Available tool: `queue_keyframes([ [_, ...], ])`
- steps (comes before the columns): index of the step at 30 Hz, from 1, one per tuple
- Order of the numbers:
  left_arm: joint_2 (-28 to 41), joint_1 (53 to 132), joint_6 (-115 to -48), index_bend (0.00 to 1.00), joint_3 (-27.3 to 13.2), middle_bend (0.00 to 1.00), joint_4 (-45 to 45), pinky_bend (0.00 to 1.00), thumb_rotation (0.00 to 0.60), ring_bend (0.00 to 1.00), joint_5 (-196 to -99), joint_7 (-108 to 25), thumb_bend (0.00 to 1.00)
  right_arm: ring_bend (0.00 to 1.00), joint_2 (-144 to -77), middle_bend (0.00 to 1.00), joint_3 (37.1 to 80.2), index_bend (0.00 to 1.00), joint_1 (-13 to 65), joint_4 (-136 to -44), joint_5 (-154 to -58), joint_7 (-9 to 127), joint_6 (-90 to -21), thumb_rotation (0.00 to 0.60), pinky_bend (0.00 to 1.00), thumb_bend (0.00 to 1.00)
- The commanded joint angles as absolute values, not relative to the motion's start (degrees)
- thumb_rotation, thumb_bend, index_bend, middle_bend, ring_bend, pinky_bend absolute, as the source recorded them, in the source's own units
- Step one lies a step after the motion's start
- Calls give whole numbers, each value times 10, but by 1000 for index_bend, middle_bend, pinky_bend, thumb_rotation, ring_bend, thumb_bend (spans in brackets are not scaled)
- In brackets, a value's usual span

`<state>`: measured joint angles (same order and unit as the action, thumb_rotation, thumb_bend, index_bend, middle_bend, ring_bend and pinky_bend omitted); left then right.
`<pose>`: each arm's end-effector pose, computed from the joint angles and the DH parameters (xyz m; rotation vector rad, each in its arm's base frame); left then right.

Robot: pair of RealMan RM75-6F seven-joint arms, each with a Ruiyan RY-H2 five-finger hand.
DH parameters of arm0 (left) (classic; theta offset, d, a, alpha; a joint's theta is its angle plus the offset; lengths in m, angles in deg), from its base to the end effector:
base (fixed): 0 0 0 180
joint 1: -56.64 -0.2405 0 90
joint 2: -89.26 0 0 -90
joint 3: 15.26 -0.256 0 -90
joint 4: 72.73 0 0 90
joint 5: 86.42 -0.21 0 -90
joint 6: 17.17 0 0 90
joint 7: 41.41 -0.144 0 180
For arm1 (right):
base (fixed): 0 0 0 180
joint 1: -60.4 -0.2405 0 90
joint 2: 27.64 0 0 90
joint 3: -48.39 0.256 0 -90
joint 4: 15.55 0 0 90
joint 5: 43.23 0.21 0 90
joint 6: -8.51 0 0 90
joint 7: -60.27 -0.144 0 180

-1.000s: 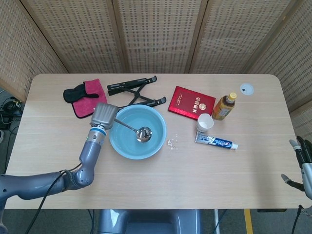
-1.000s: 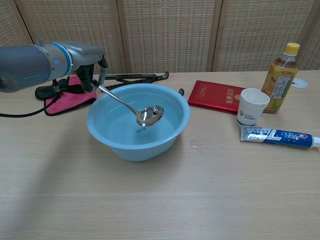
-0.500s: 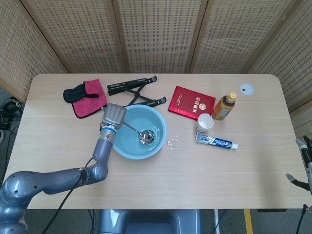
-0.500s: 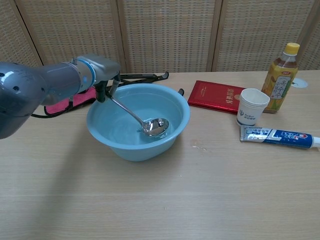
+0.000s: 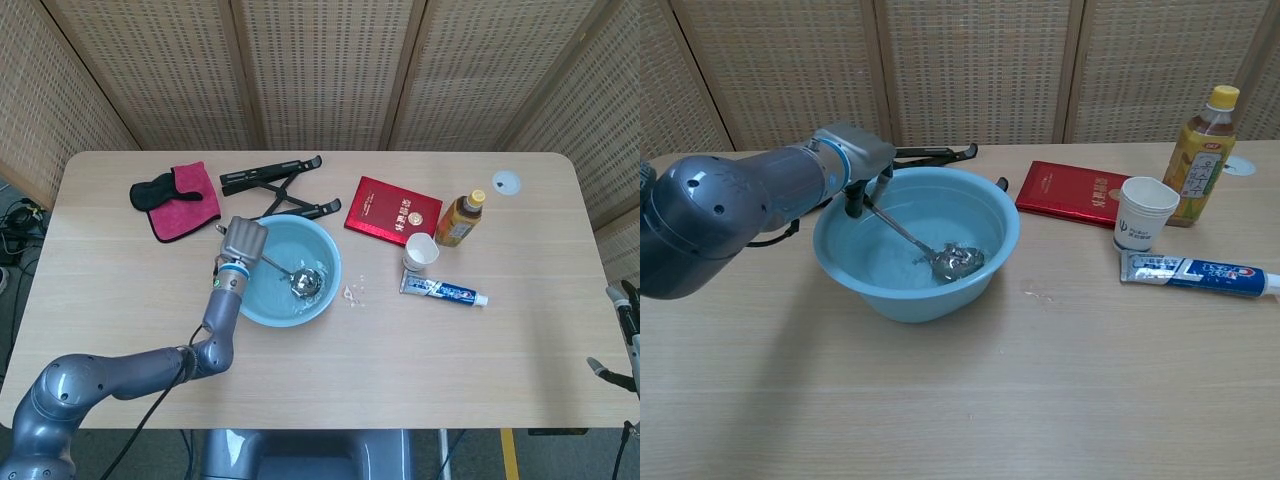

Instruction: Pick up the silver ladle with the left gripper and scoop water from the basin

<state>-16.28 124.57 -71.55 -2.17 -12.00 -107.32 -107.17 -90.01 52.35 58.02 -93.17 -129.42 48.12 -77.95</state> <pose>-0.0800 0.4279 -0.0734 -1.8241 -0.5662 -0.3433 -0.3632 -0.1729 0.2069 1.3407 -0.8295 0.8532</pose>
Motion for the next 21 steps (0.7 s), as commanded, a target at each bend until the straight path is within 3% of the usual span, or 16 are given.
queue_keyframes([
  [1, -163, 1245, -714, 745, -18, 929, -121, 1000, 600, 896, -1080, -1064, 700, 0, -900, 0, 524, 0, 580, -932, -1294, 481, -779, 600, 0, 0],
  [10, -141, 1237, -717, 752, -5, 929, -92, 1000, 600, 896, -1093, -1037, 699, 0, -898, 0, 525, 0, 579, -938, -1293, 486, -779, 600, 0, 0],
  [21, -32, 1242, -744, 752, 14, 929, 51, 1000, 600, 895, -1051, -1064, 699, 0, -893, 0, 527, 0, 576, -971, -1297, 515, -782, 600, 0, 0],
])
